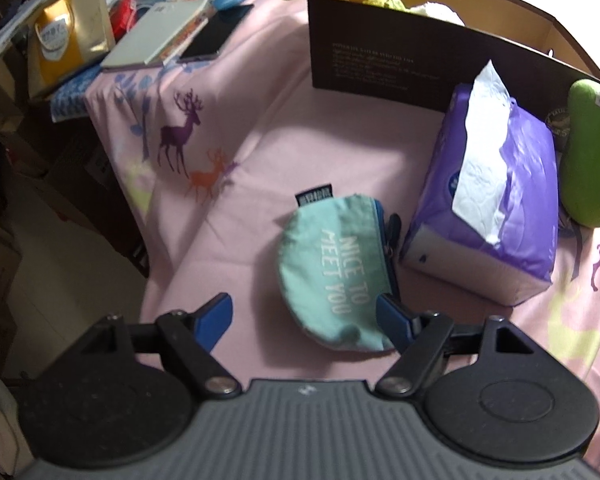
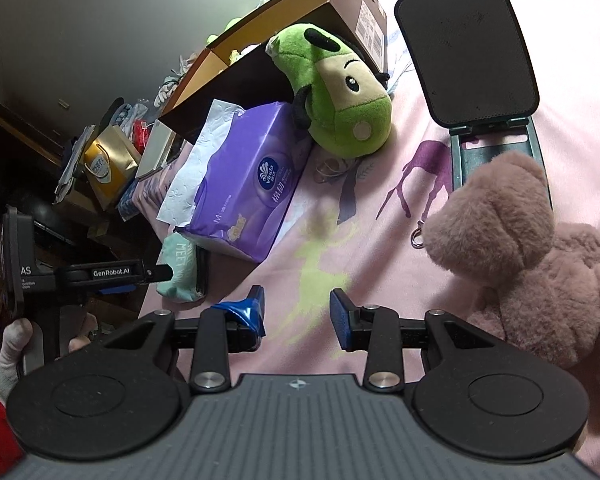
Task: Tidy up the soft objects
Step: 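Move the left gripper down to the mint-green 'NICE TO MEET YOU' pouch, then close the left gripper on the mint pouch and lift it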
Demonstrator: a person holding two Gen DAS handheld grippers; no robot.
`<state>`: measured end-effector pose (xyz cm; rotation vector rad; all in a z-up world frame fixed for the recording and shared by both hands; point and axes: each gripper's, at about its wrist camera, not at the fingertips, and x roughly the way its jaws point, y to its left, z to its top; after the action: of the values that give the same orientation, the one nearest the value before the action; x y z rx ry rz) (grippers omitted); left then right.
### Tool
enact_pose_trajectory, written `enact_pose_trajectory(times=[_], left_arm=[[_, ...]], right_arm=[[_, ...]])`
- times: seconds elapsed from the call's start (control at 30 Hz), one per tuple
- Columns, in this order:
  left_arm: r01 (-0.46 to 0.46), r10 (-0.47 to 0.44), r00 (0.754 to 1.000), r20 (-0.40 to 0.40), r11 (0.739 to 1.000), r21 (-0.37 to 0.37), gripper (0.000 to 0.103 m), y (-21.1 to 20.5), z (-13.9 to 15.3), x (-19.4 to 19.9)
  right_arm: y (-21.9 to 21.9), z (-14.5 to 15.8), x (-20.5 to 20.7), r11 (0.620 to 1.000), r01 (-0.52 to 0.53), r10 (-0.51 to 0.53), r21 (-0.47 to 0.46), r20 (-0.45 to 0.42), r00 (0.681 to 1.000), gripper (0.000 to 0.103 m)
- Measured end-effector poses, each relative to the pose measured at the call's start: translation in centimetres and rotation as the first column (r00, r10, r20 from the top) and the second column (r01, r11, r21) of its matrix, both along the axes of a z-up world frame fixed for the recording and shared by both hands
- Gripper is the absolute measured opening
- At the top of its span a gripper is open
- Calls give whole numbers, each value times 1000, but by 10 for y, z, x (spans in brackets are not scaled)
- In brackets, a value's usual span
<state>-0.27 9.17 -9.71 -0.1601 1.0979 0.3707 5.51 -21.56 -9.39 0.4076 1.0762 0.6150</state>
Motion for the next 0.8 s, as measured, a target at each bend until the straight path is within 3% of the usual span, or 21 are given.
enact_pose_trajectory(times=[0.13,0.23,0.6,0.67,0.7,0.77,0.8], left_arm=[[18,-17,1000,17,999,-36,82,9,-10,-4],[25,-24,1000,21,997,-66,92,18,-18,-5],[83,-72,995,66,981,-176,92,37,-33,5],[118,-107,992,72,977,-180,88,34,-33,9],[129,-118,990,74,977,-167,83,33,-33,10],[171,-160,983,85,975,-140,62,29,-31,13],[189,-177,980,89,972,-143,60,30,-30,14]], right_arm=[[9,2,4,1000,6,-6,-3,4,1000,20],[20,3,5,1000,1,-1,-17,7,1000,20],[54,9,16,998,36,-35,-58,17,999,20],[59,10,18,997,46,-45,-65,22,999,20],[61,11,19,996,52,-50,-67,25,998,20],[67,13,22,996,64,-62,-69,36,997,20],[69,14,23,995,71,-69,-70,41,997,20]])
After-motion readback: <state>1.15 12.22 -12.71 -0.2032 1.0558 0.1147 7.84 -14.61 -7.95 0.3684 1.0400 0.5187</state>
